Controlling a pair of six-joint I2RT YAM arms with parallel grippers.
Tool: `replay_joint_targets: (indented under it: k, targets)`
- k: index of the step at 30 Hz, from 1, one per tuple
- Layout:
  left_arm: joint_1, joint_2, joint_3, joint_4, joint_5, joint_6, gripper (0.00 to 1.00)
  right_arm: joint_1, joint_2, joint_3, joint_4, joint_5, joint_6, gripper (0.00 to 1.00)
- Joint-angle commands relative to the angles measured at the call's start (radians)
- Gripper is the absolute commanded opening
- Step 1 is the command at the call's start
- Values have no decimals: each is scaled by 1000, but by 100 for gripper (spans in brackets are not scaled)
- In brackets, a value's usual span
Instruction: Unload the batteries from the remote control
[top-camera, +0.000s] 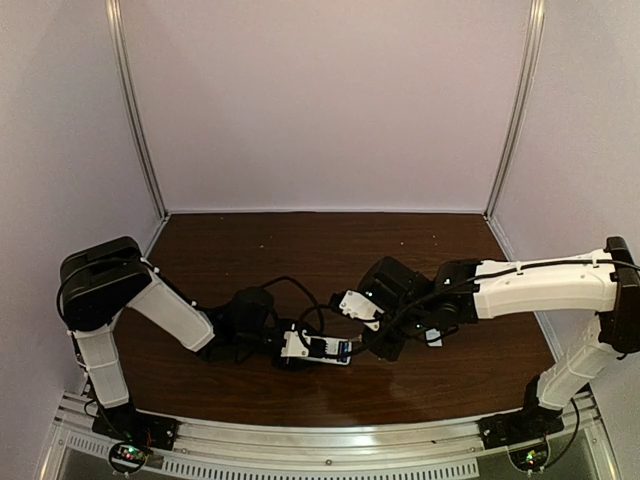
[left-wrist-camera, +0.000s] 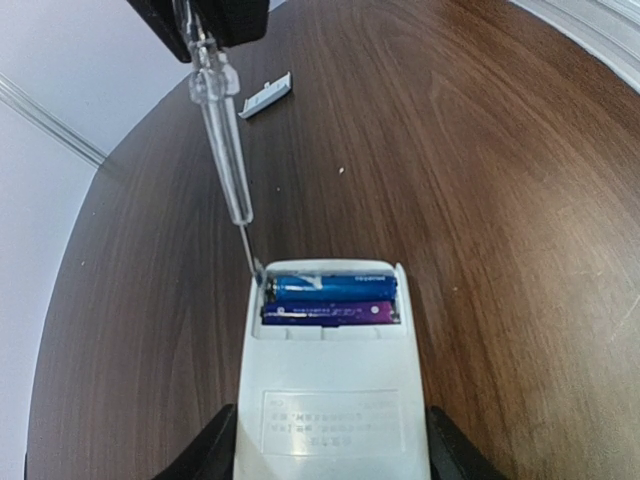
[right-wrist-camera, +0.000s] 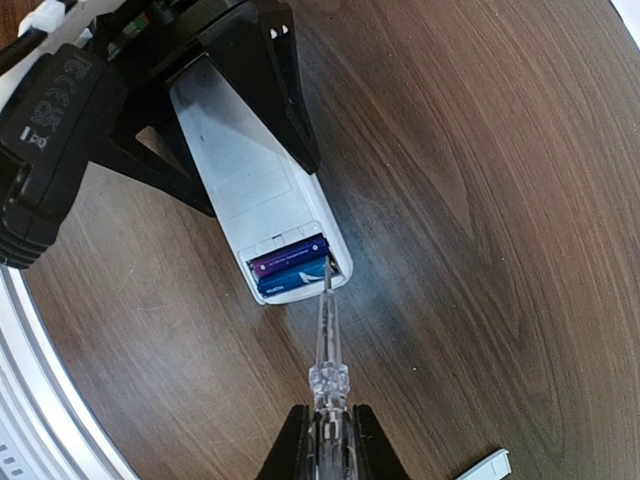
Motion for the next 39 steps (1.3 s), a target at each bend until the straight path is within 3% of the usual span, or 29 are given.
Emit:
replay_joint_targets:
  k: [1,39]
  targets:
    - [-5,-23,13,25,18,-2,0,-7,29,-2,-10,-4,7,0]
    - [-5,-18,17,22,18,-1,0,-37,54,-21,-18,-38,52,0]
